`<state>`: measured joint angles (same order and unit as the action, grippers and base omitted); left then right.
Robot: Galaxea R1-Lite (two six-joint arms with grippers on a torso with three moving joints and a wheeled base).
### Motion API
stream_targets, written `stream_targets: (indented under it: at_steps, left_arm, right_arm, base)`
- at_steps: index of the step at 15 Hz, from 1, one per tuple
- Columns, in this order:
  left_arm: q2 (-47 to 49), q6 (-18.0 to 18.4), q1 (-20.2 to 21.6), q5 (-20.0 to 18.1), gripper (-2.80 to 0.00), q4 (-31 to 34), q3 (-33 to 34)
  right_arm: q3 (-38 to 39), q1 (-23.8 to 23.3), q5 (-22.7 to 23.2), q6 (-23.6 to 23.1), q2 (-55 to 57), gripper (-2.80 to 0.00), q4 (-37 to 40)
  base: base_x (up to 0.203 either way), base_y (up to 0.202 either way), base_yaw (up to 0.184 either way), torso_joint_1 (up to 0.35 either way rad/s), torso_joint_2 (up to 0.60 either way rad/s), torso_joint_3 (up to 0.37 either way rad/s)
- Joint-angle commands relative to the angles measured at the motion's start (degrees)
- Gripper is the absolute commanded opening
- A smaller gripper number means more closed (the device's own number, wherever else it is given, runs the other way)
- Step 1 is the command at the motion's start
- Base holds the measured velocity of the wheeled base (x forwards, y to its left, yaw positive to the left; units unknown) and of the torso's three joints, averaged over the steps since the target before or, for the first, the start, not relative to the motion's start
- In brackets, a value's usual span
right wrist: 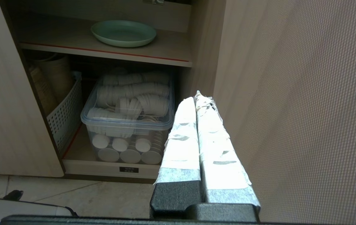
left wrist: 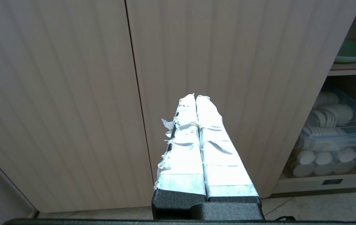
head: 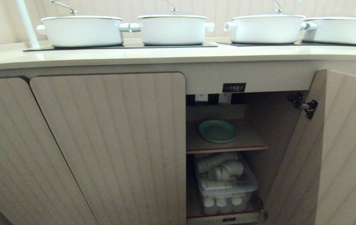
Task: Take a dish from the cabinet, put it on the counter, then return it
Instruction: Take the plate from the cabinet
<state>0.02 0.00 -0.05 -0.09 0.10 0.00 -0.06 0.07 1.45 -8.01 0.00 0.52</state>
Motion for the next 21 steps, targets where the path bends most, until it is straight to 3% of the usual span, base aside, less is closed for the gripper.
stream_targets:
  at_steps: [1,21]
  left_arm:
    - [-0.02,0.00,-0.02,0.00,-2.80,-0.01,0.00]
    - [-0.02,0.00,0.04,0.00,-2.80,-0.01,0.00]
  right_arm:
    - [-0.01,0.01,0.04,-0.07,0.09,-2.80,0.00]
    - [-0.01,0.01,0.40,0.08,0.07,-2.80,0.04]
  base:
    - [0.000,0.000,0.000,0.000,0.00,0.000]
    - [0.000,0.000,0.000,0.000,0.00,0.000]
